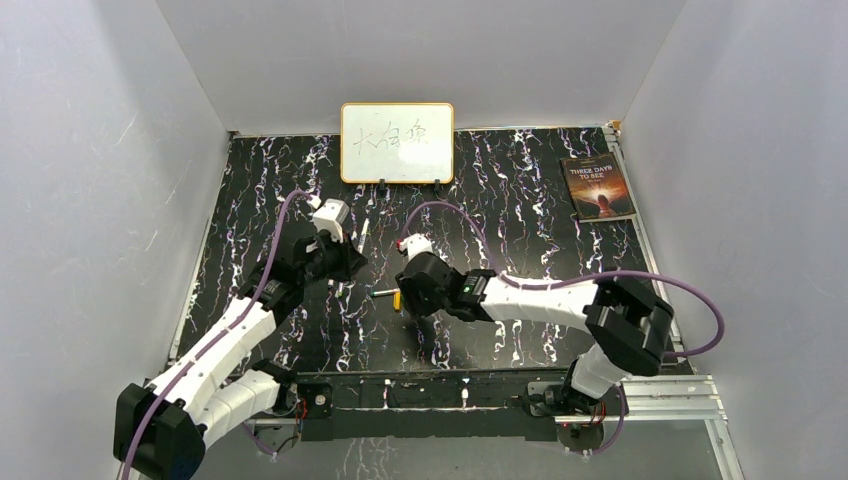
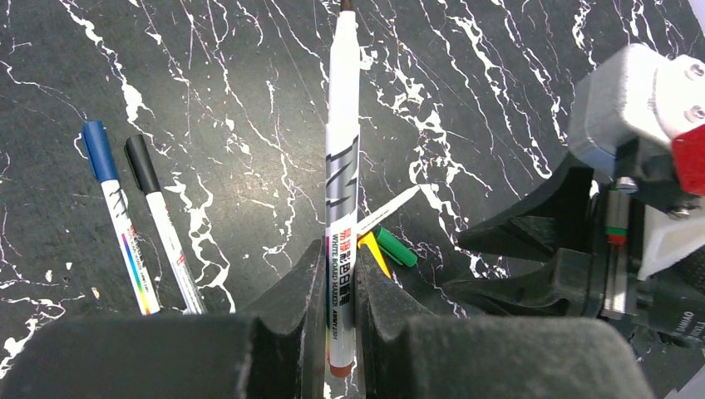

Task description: Insert the pens into the pen caps

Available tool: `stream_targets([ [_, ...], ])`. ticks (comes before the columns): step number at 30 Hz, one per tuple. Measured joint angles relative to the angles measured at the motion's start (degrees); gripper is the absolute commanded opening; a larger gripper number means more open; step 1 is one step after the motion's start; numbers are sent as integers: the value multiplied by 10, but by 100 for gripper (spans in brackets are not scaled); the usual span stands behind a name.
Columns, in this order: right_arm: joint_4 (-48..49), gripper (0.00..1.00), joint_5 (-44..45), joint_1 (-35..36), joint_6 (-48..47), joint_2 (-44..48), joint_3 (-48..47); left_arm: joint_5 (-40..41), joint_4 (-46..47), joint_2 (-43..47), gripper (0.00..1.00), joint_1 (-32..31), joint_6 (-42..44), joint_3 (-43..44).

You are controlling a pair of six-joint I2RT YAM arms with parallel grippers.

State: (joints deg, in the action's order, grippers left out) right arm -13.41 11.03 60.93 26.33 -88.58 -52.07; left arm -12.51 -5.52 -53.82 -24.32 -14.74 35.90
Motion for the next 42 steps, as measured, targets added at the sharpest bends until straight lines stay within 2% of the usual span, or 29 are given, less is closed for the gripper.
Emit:
stream_targets([
  [13, 3, 39, 5, 1, -24, -90, -40, -2, -10, 9, 0, 2, 9, 0],
  [32, 3, 38, 33, 1, -42, -143, -83, -5, -20, 14, 0, 2, 13, 0],
  [40, 2, 27, 42, 1, -47, -158, -96, -11, -19, 14, 0, 2, 13, 0],
  [42, 2, 20, 43, 1, -49, -162, -100, -13, -19, 14, 0, 2, 13, 0],
])
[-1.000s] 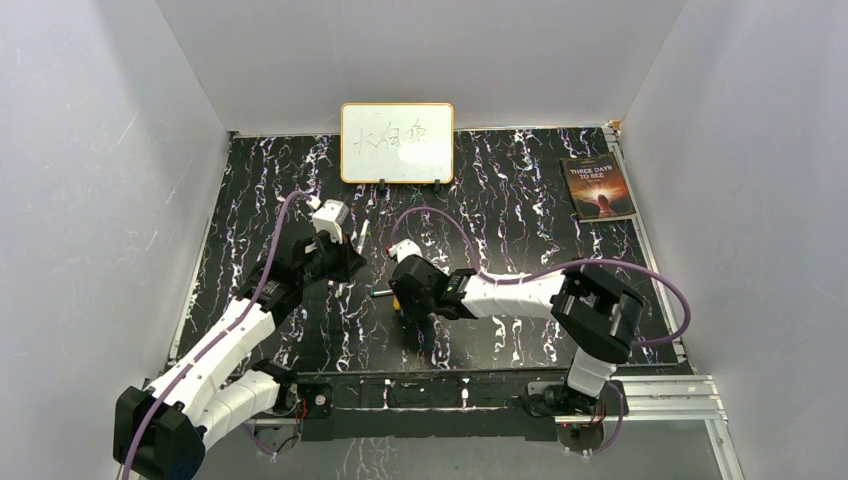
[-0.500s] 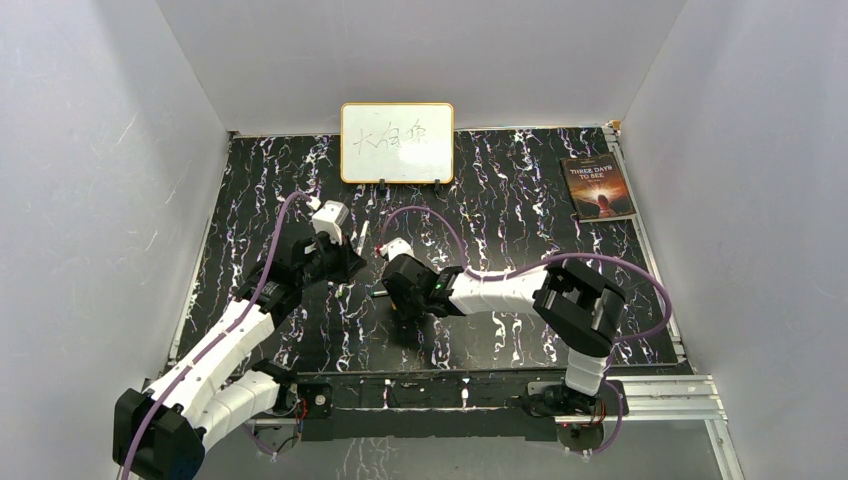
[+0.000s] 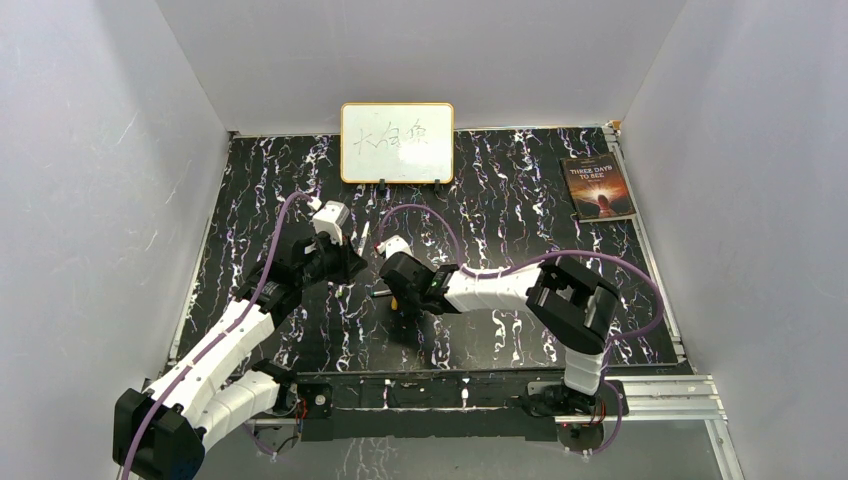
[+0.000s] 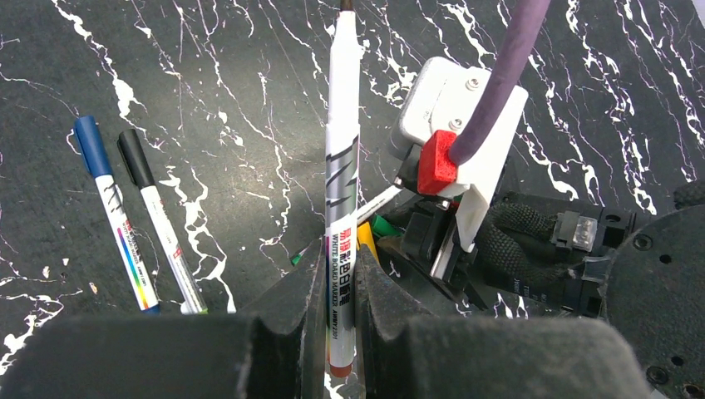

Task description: Insert the pens into the pen caps

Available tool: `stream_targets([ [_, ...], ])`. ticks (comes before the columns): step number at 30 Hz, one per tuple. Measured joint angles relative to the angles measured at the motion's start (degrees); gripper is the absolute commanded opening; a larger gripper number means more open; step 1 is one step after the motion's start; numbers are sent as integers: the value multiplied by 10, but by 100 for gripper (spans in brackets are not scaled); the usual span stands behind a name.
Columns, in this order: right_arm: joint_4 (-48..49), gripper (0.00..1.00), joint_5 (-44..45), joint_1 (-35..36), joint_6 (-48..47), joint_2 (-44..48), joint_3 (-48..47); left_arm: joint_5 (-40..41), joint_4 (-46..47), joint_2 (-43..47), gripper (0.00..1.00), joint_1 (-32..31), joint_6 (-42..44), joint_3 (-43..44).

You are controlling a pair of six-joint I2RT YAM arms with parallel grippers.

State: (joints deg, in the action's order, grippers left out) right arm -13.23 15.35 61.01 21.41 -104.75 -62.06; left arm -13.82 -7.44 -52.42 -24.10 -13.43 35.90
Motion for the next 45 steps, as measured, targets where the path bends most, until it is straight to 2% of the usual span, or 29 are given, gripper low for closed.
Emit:
stream_targets([
  [5, 1, 0, 3, 0, -1, -1, -1, -3, 0, 0, 0, 0, 1, 0],
  [13, 1, 0, 5, 0, 11, 21, 16, -13, 4, 0, 0, 0, -1, 0],
  [20, 8, 0, -11, -16, 44, 161, 68, -45, 57, 10, 0, 0, -44, -16],
  [25, 75, 0, -42, -86, 102, 304, 128, -92, 202, 37, 0, -9, -151, -97],
  [30, 171, 0, -66, -153, 155, 391, 182, -91, 345, 38, 0, -80, -252, -166],
  [38, 316, 0, -99, -173, 215, 403, 206, -57, 549, -41, 0, -210, -330, -183],
  [45, 379, 0, -119, -177, 233, 407, 206, -30, 623, -70, 0, -232, -348, -184],
])
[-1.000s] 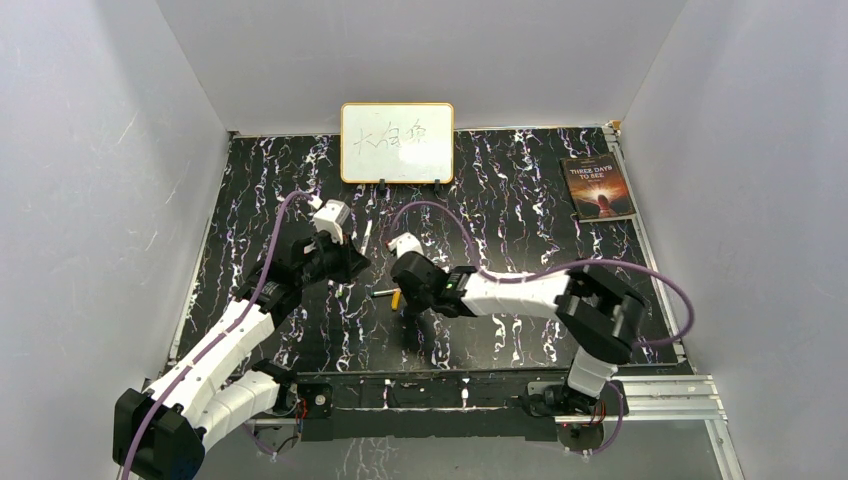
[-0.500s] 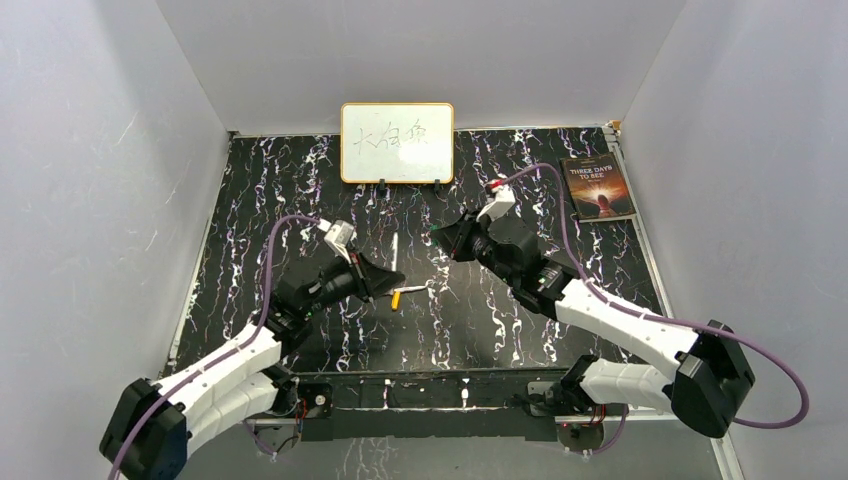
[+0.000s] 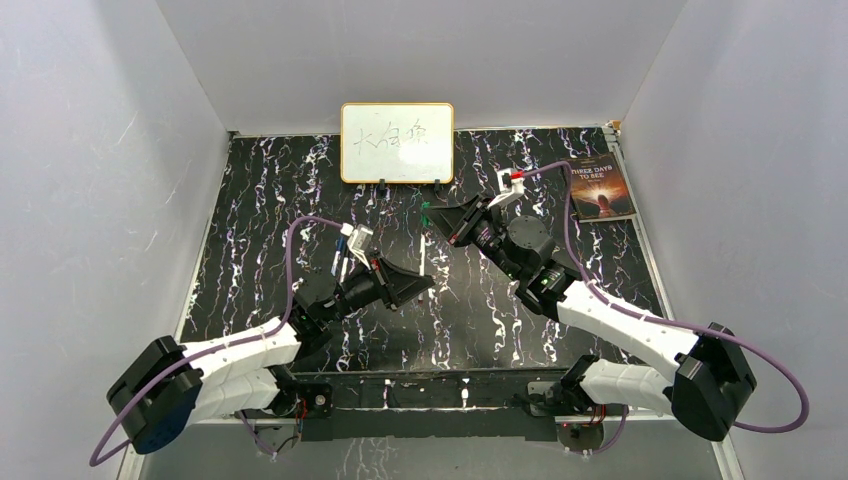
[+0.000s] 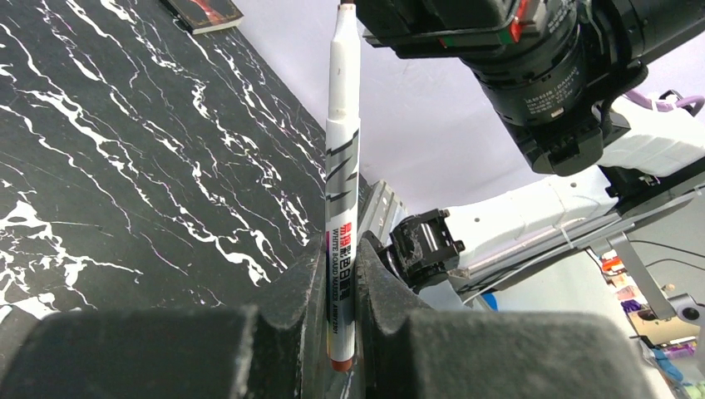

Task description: Insert the pens into the pen caps

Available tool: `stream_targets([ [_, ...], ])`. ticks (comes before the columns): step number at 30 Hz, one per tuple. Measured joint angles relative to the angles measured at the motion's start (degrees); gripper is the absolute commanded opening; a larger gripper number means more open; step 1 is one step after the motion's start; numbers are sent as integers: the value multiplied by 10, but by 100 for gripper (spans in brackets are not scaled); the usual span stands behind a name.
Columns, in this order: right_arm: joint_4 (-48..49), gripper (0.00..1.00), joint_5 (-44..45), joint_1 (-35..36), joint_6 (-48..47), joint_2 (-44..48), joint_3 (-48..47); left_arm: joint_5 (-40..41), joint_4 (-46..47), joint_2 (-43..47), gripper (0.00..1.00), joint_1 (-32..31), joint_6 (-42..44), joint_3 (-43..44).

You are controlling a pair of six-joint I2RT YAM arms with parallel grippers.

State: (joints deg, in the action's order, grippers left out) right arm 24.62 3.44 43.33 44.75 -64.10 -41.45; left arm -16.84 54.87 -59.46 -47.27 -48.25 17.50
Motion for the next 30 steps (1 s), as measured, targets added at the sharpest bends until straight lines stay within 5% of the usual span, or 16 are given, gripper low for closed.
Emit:
stream_targets([
  [30, 10, 0, -35, 0, 3, 4, 0, 17, 4, -12, 0, 0, 7, 11],
])
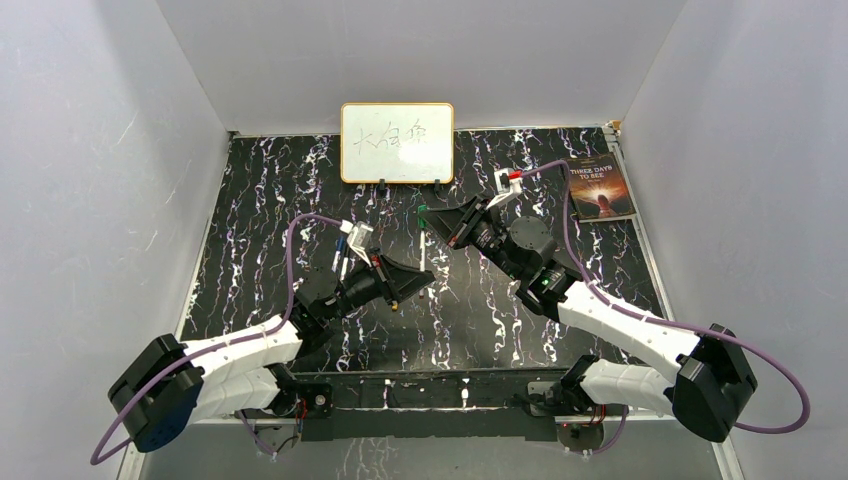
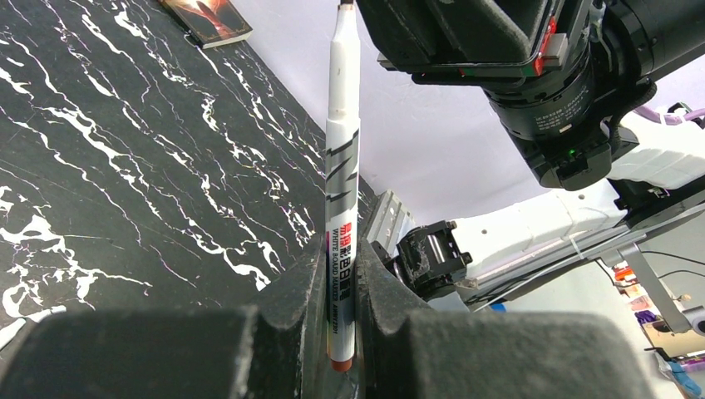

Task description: Insert the pens into the pen caps

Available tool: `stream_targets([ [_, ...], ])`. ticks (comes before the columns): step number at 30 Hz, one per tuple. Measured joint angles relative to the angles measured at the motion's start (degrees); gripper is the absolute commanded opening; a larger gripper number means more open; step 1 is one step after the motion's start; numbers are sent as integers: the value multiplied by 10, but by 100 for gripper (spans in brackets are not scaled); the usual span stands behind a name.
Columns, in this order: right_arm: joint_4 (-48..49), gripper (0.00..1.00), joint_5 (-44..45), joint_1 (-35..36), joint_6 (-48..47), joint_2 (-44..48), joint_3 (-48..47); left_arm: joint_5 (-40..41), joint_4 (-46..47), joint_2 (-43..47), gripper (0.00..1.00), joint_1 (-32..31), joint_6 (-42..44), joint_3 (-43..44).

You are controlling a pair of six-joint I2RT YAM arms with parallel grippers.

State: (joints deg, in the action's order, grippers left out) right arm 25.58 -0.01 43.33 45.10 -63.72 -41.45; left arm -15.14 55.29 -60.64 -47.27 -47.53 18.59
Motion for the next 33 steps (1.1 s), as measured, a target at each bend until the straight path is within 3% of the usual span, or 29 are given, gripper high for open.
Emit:
stream_targets([
  [18, 1, 0, -7, 0, 2, 6, 14, 18, -7, -3, 0, -1, 9, 10],
  [33, 6, 0, 17, -9, -10, 51, 39, 22, -105, -30, 0, -4, 67, 101],
])
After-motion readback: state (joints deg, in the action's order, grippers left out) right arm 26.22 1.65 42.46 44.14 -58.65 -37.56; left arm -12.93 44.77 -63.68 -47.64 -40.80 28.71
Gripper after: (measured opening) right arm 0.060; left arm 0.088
